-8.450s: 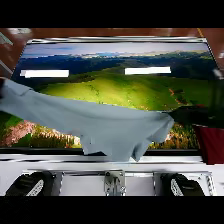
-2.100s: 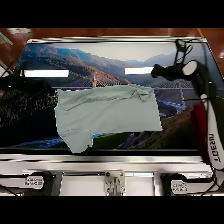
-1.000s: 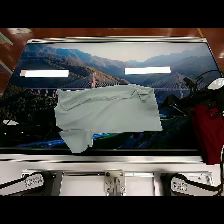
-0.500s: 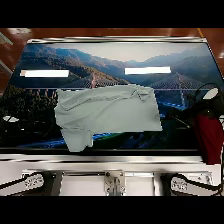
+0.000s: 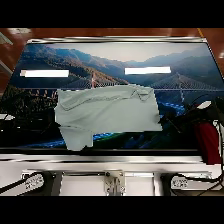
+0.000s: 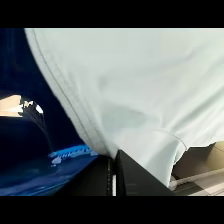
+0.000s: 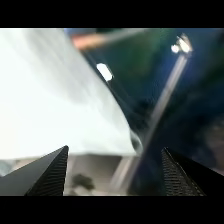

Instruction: Fold the shirts.

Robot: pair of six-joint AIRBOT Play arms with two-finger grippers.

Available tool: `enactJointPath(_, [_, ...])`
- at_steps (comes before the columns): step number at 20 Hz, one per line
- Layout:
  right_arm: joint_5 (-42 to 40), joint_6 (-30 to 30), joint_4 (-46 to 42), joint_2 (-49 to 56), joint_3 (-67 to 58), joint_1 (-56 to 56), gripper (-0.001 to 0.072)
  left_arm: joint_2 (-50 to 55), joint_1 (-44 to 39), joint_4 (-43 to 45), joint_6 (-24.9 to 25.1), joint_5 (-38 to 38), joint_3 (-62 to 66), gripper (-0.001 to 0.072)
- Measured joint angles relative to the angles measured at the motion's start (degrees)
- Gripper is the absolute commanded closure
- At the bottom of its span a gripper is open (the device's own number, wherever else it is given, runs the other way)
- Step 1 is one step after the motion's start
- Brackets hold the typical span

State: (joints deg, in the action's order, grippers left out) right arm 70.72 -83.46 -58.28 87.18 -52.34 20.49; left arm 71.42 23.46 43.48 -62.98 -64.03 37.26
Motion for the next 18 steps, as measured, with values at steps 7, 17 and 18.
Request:
enactJointPath(7, [-6.1,2.6,4.7,2.2,-1.2,-5.5,0.0656,-2.0,0.0,0.0,-0.3,-1.2,5.1,0.0676])
enactJointPath(17, [-8.4,14.8,6.5,-24.2,-33.4,-7.9,0.0655,-16.9,0.4,-0.1,-5.1,-3.3,51.4,0.0676])
enactJointPath(18, [-10.4,15.1,5.1,-28.6,-37.2,-7.8,0.0655,-18.9,0.5,0.2,-5.8,-2.2,57.2,0.0675])
